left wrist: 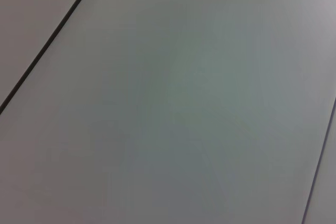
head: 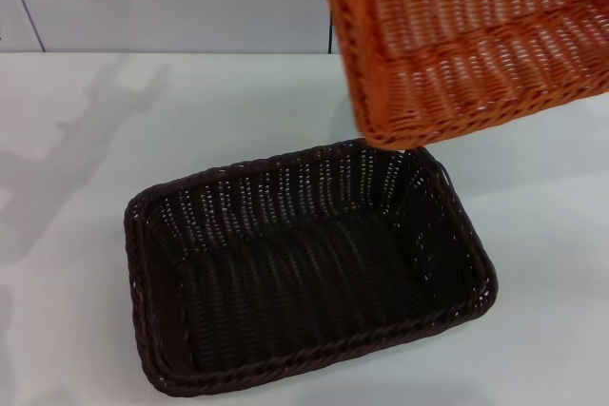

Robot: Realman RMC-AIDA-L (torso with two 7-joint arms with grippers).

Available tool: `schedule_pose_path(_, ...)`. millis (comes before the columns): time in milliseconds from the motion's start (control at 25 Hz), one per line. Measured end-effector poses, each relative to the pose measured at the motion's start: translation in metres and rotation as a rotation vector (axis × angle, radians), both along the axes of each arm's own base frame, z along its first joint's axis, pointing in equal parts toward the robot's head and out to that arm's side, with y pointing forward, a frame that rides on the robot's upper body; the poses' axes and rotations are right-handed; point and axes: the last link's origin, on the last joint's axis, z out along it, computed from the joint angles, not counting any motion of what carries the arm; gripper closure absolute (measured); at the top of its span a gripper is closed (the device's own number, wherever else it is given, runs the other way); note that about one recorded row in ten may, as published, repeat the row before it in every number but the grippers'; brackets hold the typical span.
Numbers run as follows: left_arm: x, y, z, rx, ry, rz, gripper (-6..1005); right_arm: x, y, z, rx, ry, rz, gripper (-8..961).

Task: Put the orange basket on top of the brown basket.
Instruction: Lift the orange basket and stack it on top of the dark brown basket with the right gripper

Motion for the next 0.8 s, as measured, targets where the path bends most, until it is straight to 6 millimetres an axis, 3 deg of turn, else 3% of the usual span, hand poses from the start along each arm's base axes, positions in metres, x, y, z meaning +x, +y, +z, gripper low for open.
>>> schedule_pose_path(520, 0.005, 0.010, -0.005, -0.039, 0.051, 0.018, 139, 0.010, -0.043, -0.088, -0.092, 0.176, 0.020, 704)
schedule_pose_path(800, 0.008, 0.014, -0.008, -0.065, 0.085, 0.014, 139, 0.011, -0.062, -0.118, -0.153, 0.166, 0.003, 691)
